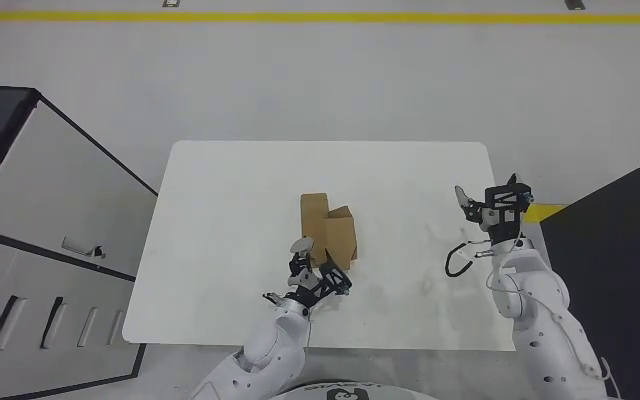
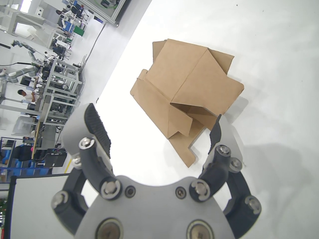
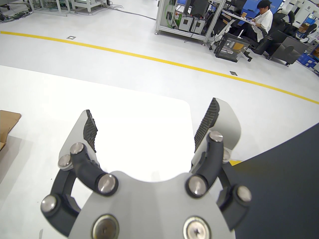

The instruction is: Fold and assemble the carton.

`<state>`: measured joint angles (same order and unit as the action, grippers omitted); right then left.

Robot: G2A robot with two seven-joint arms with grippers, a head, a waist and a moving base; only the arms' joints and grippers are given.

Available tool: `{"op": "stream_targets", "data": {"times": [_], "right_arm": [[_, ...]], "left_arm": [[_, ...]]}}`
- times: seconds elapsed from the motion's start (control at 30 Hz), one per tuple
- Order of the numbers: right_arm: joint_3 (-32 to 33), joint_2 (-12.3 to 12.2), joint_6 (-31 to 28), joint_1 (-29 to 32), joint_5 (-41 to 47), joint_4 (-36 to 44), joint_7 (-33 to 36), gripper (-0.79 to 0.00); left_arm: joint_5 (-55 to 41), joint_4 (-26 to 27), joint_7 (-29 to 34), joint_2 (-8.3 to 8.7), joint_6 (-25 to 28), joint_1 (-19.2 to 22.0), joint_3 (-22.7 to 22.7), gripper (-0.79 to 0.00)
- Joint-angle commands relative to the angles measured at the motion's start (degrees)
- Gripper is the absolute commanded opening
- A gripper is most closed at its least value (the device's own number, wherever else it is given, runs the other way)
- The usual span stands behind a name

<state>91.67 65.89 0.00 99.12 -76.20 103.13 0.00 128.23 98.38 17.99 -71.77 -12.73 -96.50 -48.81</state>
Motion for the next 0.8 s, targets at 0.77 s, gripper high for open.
{"op": "stream_targets", "data": {"times": [0.77], "right_arm": [[0.0, 0.0, 0.0, 0.0, 0.0, 0.0, 0.0, 0.0]], "left_arm": [[0.9, -4.5, 2.5, -1.74, -0.9, 2.3, 0.5, -0.305]]}}
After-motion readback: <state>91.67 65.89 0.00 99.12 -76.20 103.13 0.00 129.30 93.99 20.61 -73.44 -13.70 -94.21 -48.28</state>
